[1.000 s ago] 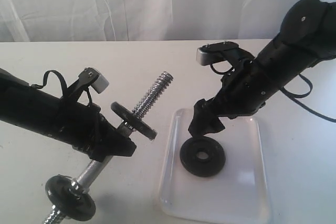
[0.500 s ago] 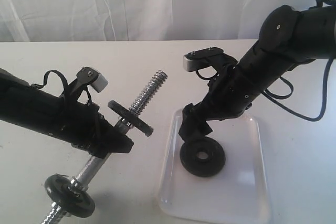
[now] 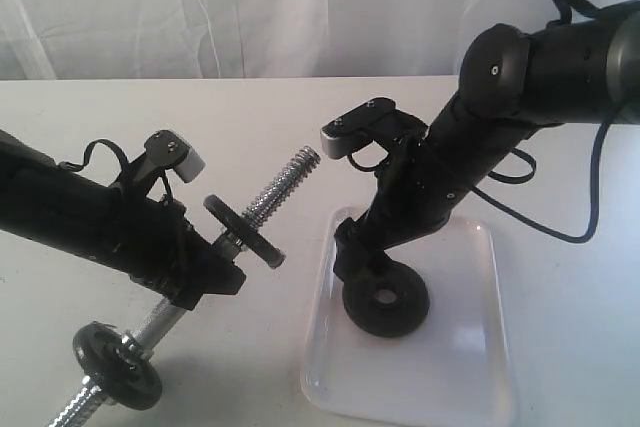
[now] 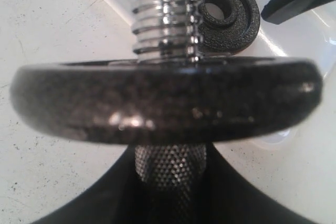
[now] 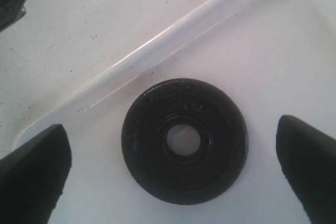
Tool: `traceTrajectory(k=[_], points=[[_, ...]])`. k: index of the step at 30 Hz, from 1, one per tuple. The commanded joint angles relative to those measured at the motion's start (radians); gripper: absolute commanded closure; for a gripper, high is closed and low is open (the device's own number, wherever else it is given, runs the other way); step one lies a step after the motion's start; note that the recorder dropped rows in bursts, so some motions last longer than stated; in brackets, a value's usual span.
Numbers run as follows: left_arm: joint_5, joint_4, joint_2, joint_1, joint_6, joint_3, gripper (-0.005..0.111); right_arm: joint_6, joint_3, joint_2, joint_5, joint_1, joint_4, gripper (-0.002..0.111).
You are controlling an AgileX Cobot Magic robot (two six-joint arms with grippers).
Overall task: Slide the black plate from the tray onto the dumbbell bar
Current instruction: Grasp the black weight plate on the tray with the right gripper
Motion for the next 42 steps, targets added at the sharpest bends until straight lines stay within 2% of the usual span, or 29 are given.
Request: traceTrajectory(k=[1, 20, 30, 42], points=[[0.080, -0.078, -0.047, 0.000, 0.029, -0.021, 0.107, 0.028, -0.007, 0.034, -0.005, 0.001, -0.018, 0.003], [0.080, -0.078, -0.047, 0.000, 0.029, -0.021, 0.107, 0.032, -0.041, 0.154, -0.002, 0.001, -0.063, 0.004], [0.080, -0.078, -0.047, 0.000, 0.029, -0.021, 0.107, 0.062, -0.063, 0.167, 0.005, 0.051, -0.130, 0.004], [0.080, -0.080, -0.047, 0.000, 0.029, -0.021, 0.107, 0.118, -0.063, 0.167, 0.021, 0.066, -0.175, 0.004]])
